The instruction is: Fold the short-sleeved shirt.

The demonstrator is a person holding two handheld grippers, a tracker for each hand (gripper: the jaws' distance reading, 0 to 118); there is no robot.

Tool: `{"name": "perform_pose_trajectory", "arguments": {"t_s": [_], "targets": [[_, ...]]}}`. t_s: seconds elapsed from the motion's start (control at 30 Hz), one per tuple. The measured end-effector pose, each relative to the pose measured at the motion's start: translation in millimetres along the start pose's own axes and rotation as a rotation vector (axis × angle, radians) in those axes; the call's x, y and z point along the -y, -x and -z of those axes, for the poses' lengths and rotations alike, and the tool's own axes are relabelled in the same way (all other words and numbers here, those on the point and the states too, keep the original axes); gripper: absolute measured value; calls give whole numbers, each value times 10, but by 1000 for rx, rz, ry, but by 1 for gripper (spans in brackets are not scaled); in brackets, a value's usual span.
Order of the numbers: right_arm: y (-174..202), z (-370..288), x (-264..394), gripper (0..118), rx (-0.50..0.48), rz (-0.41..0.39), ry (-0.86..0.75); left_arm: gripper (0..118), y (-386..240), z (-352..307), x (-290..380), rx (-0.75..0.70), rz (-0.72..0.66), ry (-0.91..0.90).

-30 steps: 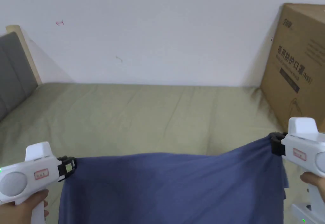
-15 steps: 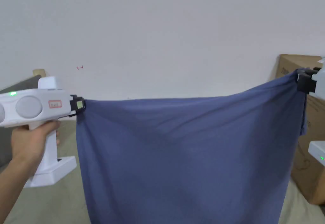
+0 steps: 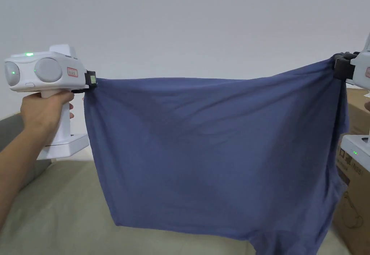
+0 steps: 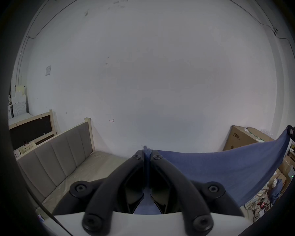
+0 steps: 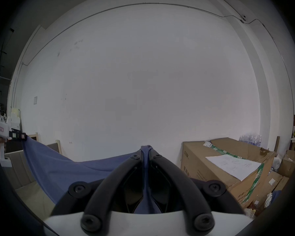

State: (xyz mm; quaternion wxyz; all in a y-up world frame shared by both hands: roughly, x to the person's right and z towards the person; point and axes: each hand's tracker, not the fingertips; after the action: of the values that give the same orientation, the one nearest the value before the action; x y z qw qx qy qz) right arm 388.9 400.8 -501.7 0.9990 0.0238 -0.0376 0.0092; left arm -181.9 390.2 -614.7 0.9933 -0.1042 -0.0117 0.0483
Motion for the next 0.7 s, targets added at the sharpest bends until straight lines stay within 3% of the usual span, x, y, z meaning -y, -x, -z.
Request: {"name": "perform_pose_trajectory", "arguments": {"t_s": [0.17, 0.4, 0.53, 0.7], "targets": [[45, 260, 559, 2, 6, -29, 77, 3, 77, 424, 331, -24, 3, 38], [134, 339, 1594, 2, -17, -5, 243, 3, 165, 692, 1277, -34, -11, 170], [139, 161, 2185, 2, -37, 25, 334, 3, 274, 742, 1900, -22, -19, 257], [184, -405, 2745, 2, -49, 61, 410, 3, 330, 321, 2560, -1, -53, 320]]}}
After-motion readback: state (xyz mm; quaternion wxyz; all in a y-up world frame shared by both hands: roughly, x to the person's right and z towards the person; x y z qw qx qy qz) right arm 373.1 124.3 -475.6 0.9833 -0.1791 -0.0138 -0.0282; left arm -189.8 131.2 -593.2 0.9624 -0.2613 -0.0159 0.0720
